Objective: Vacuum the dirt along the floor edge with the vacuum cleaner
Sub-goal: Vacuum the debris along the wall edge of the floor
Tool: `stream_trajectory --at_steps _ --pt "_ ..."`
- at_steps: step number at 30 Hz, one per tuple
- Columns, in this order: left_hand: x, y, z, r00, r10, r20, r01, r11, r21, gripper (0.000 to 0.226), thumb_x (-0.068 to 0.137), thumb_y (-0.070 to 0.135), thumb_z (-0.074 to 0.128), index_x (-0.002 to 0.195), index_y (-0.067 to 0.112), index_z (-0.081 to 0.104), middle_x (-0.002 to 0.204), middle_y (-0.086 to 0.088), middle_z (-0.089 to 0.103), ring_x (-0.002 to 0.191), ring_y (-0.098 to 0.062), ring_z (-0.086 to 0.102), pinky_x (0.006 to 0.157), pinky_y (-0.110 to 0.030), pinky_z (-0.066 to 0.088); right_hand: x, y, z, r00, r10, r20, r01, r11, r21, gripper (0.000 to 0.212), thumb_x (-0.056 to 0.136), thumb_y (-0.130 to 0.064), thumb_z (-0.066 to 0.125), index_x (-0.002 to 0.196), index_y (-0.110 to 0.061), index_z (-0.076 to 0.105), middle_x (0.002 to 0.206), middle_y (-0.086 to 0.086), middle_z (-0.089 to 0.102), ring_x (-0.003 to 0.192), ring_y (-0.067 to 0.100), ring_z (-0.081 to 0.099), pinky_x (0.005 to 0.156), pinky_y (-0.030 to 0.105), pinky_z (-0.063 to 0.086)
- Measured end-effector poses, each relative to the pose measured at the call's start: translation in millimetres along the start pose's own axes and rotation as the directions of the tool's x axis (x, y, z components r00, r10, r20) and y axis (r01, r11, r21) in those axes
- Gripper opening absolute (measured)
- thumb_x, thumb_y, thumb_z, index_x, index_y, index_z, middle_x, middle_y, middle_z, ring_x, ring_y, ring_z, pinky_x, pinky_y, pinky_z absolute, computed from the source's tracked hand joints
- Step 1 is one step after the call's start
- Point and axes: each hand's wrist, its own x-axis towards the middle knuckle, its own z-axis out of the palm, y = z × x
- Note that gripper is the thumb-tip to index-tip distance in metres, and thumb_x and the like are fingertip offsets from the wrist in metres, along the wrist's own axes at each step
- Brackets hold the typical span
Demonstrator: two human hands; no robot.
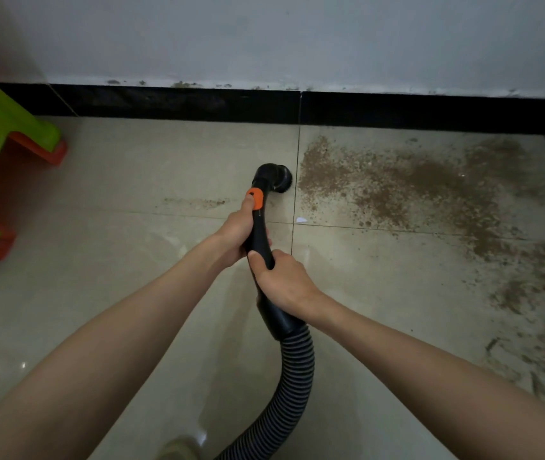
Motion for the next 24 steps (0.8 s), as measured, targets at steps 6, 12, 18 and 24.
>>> stream_trajectory --at_steps 6,12,18,24 --pt "-12.2 -6.4 12.1 0.998 -0.009 0.068 0.009 1.000 -0.005 0.050 0.101 0.051 0.028 0.085 0.008 0.048 0.066 -0.007 0.054 0.055 -0.020 0.055 0.052 -0.028 0.049 -16.0 11.7 -4.0 0.999 0.005 -0.041 -0.005 1.000 0.016 0.033 0.097 -0.051 0.042 0.081 -0.023 0.049 0.078 -0.001 0.061 0.067 0.013 0.061 0.053 0.026 0.041" --pt "-22.5 5.4 -7.6 0.995 0.096 -0.039 -0.097 0.995 -0.012 0.049 0.100 0.052 0.028 0.089 0.010 0.051 0.071 -0.007 0.057 0.060 -0.020 0.058 0.055 -0.029 0.049 -15.5 -6.4 3.0 0.995 -0.087 -0.056 0.085 0.995 -0.045 0.034 0.096 -0.054 0.042 0.080 -0.025 0.048 0.078 0.000 0.061 0.069 0.016 0.062 0.056 0.028 0.044" --pt "-32.5 7.3 -92.9 0.952 0.072 -0.296 -0.135 0.971 -0.197 0.046 0.099 0.053 0.032 0.089 0.011 0.048 0.073 -0.008 0.056 0.061 -0.021 0.057 0.054 -0.030 0.049 1.2 -59.9 46.7 0.960 -0.229 0.164 0.254 0.955 -0.155 0.036 0.096 -0.055 0.041 0.089 -0.020 0.051 0.078 -0.001 0.060 0.069 0.015 0.060 0.056 0.030 0.044" --pt "-35.8 -12.6 -167.3 0.902 0.011 -0.433 -0.140 0.953 -0.269 0.049 0.097 0.056 0.035 0.106 0.009 0.043 0.072 -0.009 0.055 0.059 -0.020 0.056 0.053 -0.032 0.048 14.5 -94.2 97.8 0.894 -0.265 0.362 0.360 0.906 -0.225 0.039 0.099 -0.051 0.041 0.095 -0.014 0.052 0.088 0.007 0.060 0.079 0.025 0.058 0.065 0.033 0.042"
